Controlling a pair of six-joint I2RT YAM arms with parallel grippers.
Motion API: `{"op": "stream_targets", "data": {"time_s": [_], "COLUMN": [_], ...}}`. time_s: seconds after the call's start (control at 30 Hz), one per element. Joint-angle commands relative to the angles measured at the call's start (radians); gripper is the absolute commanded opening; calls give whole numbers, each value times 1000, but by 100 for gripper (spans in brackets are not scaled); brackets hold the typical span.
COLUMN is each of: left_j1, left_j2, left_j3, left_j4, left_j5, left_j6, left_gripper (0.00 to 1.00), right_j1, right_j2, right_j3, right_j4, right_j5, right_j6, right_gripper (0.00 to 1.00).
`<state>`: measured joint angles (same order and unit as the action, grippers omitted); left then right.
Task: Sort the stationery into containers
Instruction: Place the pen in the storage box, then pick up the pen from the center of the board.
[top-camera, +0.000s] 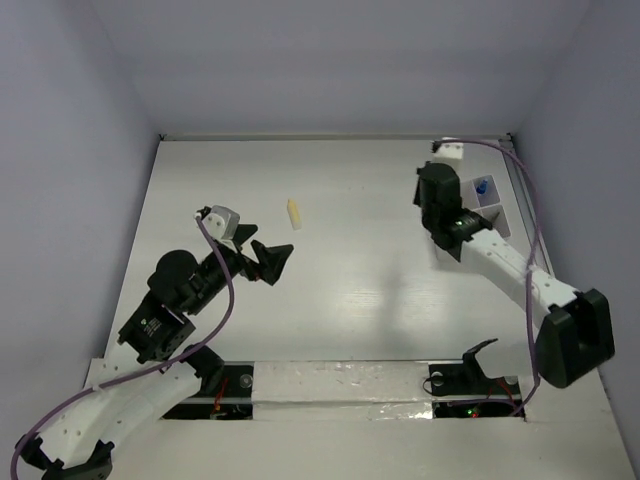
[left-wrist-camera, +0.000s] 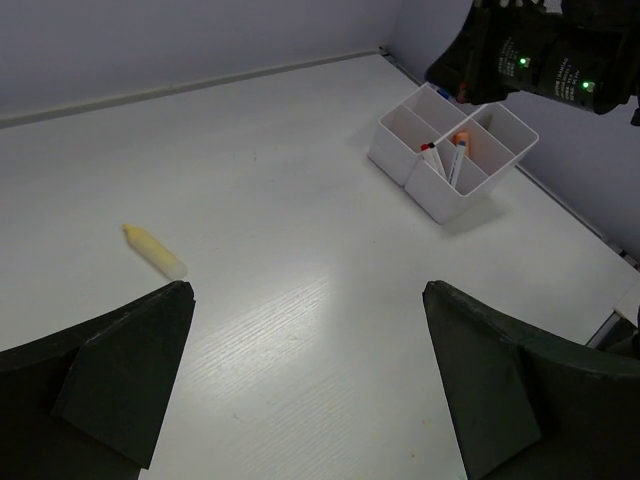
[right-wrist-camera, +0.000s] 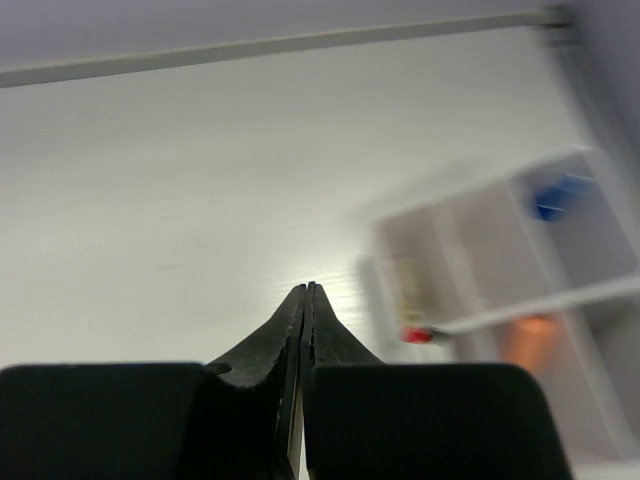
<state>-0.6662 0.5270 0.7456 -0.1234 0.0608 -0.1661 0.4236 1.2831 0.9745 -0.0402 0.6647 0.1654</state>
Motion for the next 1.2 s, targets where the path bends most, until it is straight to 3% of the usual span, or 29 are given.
{"op": "stream_targets", "data": {"time_s": [0.0,0.17,0.23,0.27,0.33,0.37,0.53,0.8,1.03,1.13,1.17], "left_j1": [4,43,71,82,123,138,198,232,243,243,243], "left_j2": [22,93,100,102,111,119,151,186,189,192,194], "left_j3": [-3,5,5,5,3,3,5,8,8,6,8], "left_j4": [39,25,24,25,25,27,31,36,36,34,34], "left_j5": [-35,-41,-52,-52,-52,-46,-16,-19,-16,-4,-1], "left_j6": [-6,-13,-21,-24,-35,-38,-49,-43,-42,-42,-39], "left_gripper": [99,99,99,99,99,99,99,99,99,99,98], "right_j1": [107,236,247,247,247,256,268,299,351,362,362], "right_j2": [178,467,581,617,686,755,946,1111,1225,1262,1265], "right_j3": [148,384,497,538,605,666,881,1066,1198,1236,1234], "right_j4": [-30,-44,-50,-55,-53,-55,-170,-251,-339,-381,-385], "right_j5": [-238,-340,-400,-427,-461,-491,-539,-588,-537,-459,-411], "right_j6": [86,98,117,121,135,138,117,102,66,71,69], "right_gripper": [0,1,13,27,38,51,71,72,72,67,60]}}
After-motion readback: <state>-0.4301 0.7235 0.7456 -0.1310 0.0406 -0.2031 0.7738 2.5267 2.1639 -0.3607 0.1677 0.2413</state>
